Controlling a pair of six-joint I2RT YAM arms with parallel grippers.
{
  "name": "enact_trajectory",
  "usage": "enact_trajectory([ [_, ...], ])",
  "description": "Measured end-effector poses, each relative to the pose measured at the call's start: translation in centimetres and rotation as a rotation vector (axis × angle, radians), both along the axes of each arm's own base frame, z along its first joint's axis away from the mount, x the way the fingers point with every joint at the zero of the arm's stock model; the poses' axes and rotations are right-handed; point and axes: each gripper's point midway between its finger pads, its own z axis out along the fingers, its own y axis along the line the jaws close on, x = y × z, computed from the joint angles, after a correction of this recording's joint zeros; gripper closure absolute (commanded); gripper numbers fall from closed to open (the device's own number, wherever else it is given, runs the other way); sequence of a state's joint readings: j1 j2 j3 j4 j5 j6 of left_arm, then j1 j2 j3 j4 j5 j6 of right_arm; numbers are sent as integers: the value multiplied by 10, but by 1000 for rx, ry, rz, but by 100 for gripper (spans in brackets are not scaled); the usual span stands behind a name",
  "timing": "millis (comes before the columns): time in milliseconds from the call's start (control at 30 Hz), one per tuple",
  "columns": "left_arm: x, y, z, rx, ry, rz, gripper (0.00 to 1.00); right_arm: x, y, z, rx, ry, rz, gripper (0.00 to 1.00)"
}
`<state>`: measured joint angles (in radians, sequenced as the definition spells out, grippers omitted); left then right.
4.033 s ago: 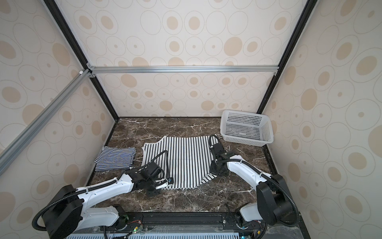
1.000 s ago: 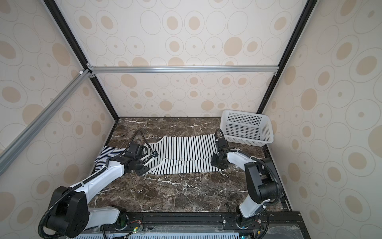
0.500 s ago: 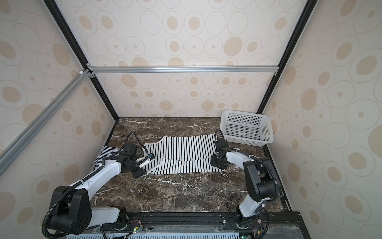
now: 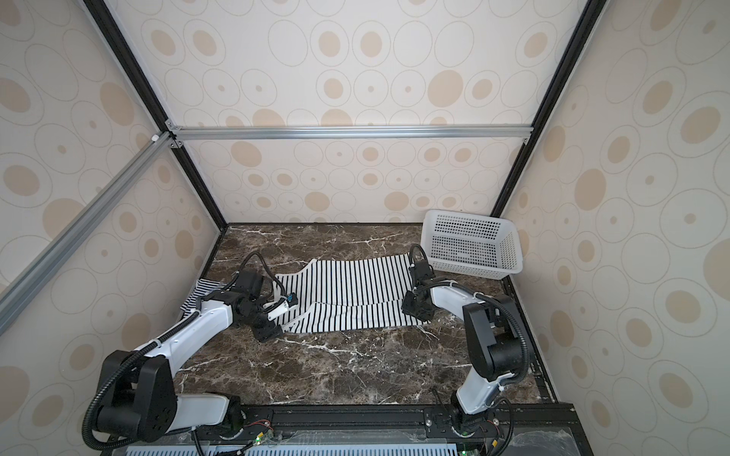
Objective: Fold and stack tank tops
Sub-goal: Smooth out the tank top at the center of the table.
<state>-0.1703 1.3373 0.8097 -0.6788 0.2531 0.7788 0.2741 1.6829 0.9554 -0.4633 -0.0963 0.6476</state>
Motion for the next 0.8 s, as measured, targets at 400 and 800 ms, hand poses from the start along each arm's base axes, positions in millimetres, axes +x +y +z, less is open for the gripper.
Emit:
enact_trajectory([
  [400, 6, 17, -31, 101, 13, 57, 53, 0, 0, 0, 0, 0, -3, 61],
  [800, 20, 2, 2, 18, -28, 57, 74, -3, -5, 0, -27, 16, 4, 61],
])
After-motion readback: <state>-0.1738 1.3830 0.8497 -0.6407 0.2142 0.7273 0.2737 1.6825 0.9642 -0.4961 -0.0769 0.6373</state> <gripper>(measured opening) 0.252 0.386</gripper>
